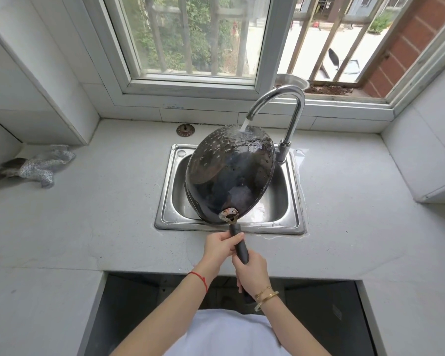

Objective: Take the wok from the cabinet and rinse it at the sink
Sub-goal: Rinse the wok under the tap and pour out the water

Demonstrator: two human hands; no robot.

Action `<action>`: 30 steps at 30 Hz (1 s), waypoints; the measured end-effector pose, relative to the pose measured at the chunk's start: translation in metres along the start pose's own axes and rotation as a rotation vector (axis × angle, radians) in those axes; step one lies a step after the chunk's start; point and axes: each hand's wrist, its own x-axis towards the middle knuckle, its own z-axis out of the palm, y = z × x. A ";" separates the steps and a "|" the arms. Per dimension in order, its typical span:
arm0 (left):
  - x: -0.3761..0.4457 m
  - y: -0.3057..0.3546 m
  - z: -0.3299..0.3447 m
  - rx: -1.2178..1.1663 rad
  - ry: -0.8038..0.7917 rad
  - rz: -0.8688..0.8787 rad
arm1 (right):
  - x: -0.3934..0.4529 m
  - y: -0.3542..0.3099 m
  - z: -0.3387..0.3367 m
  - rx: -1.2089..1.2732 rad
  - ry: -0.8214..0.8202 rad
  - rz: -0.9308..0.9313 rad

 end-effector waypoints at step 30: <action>-0.004 -0.006 0.000 0.143 0.077 0.033 | -0.002 0.005 0.001 0.098 -0.047 0.006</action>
